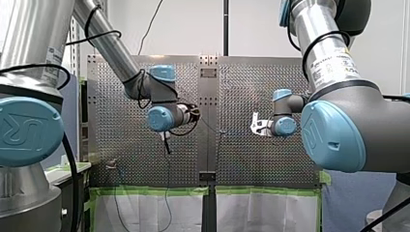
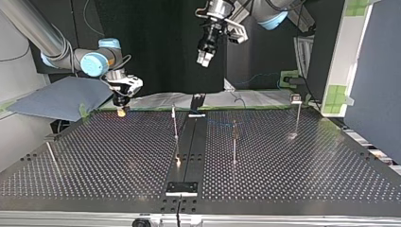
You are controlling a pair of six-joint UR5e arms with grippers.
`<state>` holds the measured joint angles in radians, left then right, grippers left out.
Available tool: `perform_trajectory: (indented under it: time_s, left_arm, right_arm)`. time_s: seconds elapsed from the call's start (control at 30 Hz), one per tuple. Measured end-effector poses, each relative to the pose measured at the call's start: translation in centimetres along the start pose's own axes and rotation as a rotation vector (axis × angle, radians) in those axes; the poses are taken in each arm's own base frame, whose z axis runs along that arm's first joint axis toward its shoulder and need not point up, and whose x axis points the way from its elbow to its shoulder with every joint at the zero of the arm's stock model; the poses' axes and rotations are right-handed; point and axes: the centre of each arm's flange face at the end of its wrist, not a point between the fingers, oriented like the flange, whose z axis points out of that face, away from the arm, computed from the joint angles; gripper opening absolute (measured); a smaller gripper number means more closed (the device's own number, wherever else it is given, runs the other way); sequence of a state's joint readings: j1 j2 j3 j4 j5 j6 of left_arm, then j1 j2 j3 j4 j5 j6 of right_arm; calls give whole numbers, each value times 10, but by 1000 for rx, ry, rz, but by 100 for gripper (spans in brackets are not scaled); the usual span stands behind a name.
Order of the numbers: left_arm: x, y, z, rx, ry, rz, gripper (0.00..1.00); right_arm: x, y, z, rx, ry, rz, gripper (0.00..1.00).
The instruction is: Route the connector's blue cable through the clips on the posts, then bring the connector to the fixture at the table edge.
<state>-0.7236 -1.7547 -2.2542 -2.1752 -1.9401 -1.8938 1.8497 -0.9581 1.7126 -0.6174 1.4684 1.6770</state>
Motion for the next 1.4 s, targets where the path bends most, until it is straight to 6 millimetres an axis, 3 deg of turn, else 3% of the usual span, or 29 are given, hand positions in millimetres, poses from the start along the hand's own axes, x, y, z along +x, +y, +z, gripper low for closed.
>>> perform_trajectory:
  time_s: [0.3,0.47,0.8,1.17,1.4]
  left_arm:
    - [20,30,-31,-76,63,83,100]
    - [28,41,-49,-90,96,102,100]
    - [40,58,-79,-110,154,130,100]
    - [40,58,-79,-109,148,133,100]
    - [39,58,-77,-106,137,126,100]
  right_arm:
    - [6,2,4,-5,7,-2,0]
    - [20,3,10,-16,16,-7,0]
    - [81,2,7,-21,68,-6,0]
    - [145,6,-9,-37,167,-11,0]
    - [185,19,-21,-102,201,-28,0]
